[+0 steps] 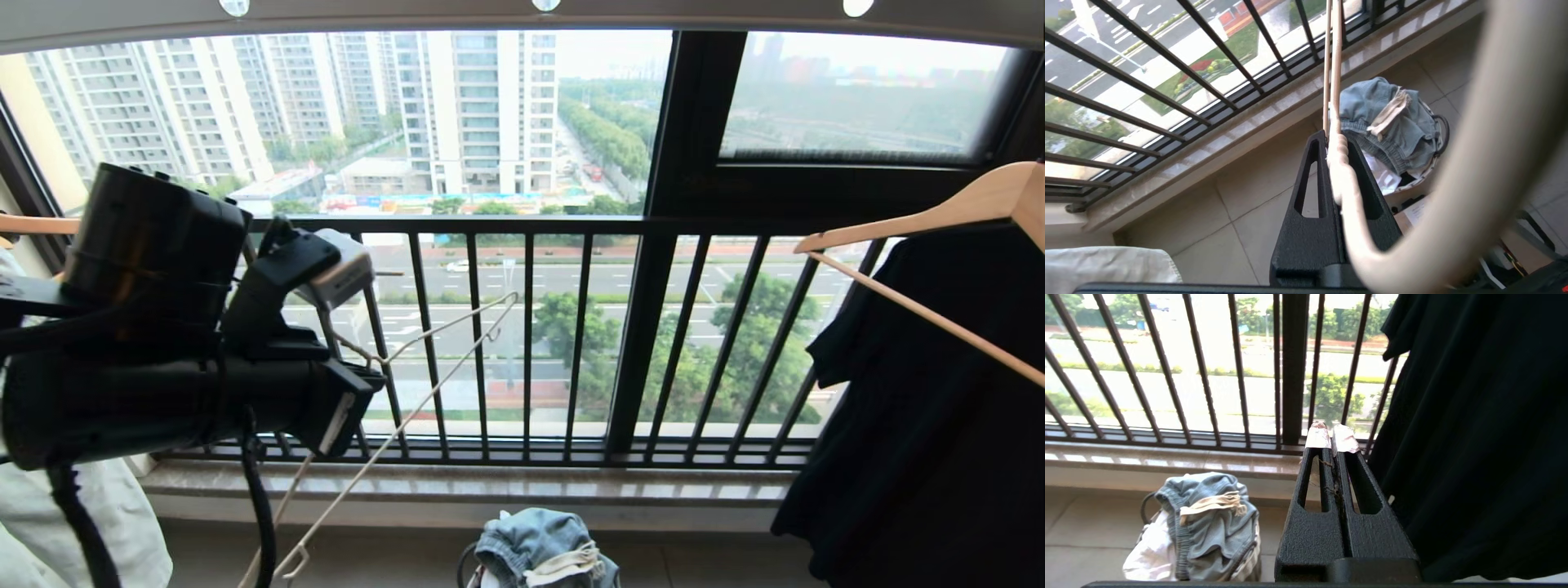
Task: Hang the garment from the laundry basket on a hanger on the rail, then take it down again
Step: Hang the clothes rack on the clothesline
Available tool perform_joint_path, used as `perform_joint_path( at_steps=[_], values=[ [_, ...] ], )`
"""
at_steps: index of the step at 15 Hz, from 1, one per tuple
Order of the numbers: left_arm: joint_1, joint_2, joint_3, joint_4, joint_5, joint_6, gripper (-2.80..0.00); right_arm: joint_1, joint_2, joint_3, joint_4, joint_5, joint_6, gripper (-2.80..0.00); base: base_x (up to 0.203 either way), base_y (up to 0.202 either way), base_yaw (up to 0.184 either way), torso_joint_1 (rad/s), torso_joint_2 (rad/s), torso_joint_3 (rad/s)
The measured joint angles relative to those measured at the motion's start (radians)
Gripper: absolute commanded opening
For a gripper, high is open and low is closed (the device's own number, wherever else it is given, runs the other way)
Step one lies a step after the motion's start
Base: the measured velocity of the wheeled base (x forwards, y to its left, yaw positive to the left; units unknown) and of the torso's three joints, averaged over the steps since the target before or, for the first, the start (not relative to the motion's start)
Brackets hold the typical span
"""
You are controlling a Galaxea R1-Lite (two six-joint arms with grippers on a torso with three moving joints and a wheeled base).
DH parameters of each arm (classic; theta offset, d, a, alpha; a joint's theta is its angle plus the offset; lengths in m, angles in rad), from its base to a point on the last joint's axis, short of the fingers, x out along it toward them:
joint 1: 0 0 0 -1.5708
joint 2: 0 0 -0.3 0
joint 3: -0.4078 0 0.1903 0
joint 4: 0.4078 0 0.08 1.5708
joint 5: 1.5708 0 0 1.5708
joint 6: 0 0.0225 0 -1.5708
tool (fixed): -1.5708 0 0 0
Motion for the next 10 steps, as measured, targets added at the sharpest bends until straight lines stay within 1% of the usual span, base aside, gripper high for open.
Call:
perform_joint_path(
  at_steps=[3,5,7,10],
  values=[
    [0.002,-0.058,-0.013,0.015,0.074,-0.003,-2.80,0.001,0.000,0.005,-0.001,0.002,0.023,-2.80,0.000,0.000,0.000,0.000,0.00,0.000],
    [0.018,-0.103,0.003,0.017,0.129,-0.018,-2.80,0.001,0.000,0.005,-0.003,0.002,0.033,-2.80,0.000,0.000,0.000,0.000,0.00,0.000],
    [0.030,-0.150,0.018,0.020,0.141,-0.031,-2.80,0.000,0.000,0.006,-0.007,0.001,0.040,-2.80,0.000,0.000,0.000,0.000,0.00,0.000],
    [0.076,-0.208,0.034,0.025,0.146,-0.111,-2.80,0.000,0.000,0.006,-0.007,0.001,0.040,-2.80,0.000,0.000,0.000,0.000,0.00,0.000]
  ],
)
